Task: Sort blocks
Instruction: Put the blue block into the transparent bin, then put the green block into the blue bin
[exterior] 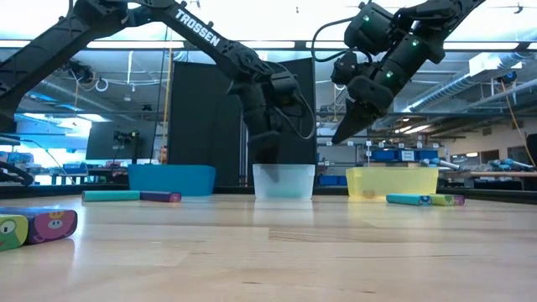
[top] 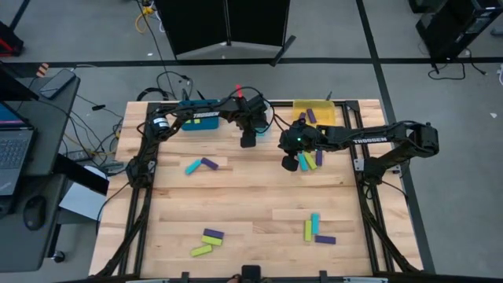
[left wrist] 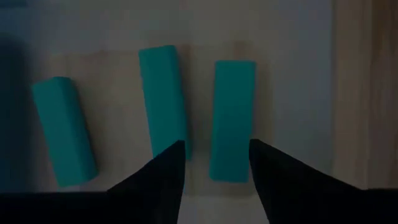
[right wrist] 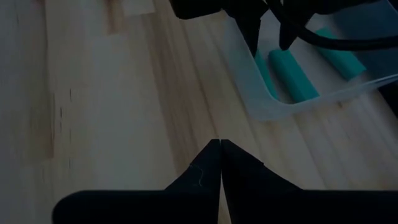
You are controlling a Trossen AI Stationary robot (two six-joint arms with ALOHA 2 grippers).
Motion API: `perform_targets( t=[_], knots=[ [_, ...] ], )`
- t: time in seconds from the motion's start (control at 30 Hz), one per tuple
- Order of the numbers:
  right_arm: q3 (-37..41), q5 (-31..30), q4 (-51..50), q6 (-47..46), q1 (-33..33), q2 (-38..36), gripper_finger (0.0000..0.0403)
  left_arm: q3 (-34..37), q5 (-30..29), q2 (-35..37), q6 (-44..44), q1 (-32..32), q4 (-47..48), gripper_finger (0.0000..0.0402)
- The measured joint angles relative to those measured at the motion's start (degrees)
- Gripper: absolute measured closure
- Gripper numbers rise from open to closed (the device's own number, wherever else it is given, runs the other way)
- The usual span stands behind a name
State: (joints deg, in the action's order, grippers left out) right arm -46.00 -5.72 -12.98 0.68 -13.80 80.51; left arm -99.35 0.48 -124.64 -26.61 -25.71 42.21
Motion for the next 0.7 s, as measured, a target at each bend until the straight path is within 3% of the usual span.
perform_targets(
  t=[0.17,0.4,0.7],
  knots=[
    [0.0,-0.02,-0.32,1.18,0.0,0.0,0.0381,0.07,-0.27,2.45,3.39,0.15,0.34,0.0248],
    [0.0,-0.02,-0.28,2.53,-0.04,0.0,0.0395,6.48,6.97,10.38,7.03,1.49,-8.44,0.0386],
    [0.56,-0.04,4.74,1.89,1.78,0.0,0.0393,32.27,7.4,23.74,14.29,3.89,-38.35,0.039]
  ],
)
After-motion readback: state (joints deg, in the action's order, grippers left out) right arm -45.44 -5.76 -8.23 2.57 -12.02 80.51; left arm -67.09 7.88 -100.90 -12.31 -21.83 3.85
